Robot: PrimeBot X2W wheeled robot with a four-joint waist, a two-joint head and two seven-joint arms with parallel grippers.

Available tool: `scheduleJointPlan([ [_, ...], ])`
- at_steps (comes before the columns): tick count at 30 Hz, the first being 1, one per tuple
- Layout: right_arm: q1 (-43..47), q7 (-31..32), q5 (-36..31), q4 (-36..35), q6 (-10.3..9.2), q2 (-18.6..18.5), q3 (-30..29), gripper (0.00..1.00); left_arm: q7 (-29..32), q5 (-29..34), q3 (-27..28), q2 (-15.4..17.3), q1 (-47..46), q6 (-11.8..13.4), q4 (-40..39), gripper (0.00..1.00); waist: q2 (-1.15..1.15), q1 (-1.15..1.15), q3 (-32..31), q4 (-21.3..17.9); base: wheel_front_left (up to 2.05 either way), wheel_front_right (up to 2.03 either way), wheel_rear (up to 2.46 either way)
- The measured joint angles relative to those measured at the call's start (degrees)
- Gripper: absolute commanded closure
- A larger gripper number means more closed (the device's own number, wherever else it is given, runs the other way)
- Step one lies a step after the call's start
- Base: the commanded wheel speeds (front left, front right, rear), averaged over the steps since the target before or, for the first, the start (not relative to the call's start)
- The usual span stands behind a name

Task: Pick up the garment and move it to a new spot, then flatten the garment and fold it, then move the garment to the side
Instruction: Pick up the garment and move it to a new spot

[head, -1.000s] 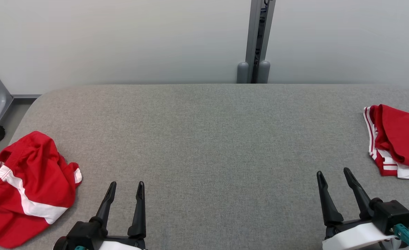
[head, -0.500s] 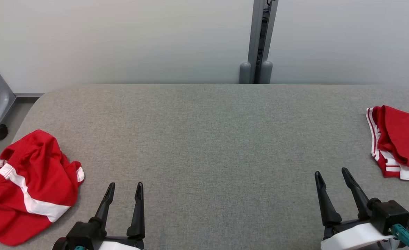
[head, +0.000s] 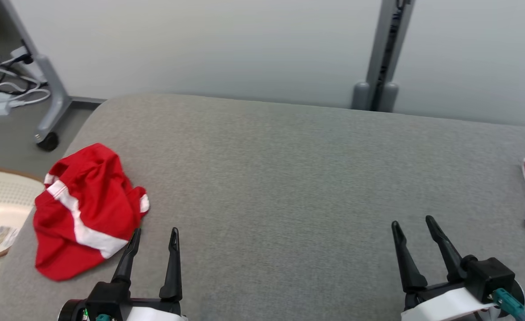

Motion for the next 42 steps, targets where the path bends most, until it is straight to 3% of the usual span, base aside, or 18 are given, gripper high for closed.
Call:
scheduleJointPlan([
  [12, -0.3, 0.0, 0.8, -0.2, 0.00, 0.9, 3.3, 0.00, 0.0, 0.2, 1.4, 0.0, 1.2, 1.2, -1.3, 0.00, 0.00, 0.00, 0.0, 9.1, 0.00, 0.00, 0.00],
  [24, 0.0, 0.0, 1.4, -0.2, 0.00, 1.2, 5.1, 0.00, 0.0, 0.0, 2.0, 0.0, 1.4, 1.5, -1.8, 0.00, 0.00, 0.00, -0.5, 15.1, 0.00, 0.00, 0.00],
  [42, 0.0, 0.0, 1.4, 0.1, 0.00, 1.1, 6.4, 0.00, 0.0, -1.6, 2.8, 0.0, 1.9, 1.7, -2.4, 0.00, 0.00, 0.00, 0.5, 17.1, 0.00, 0.00, 0.00],
])
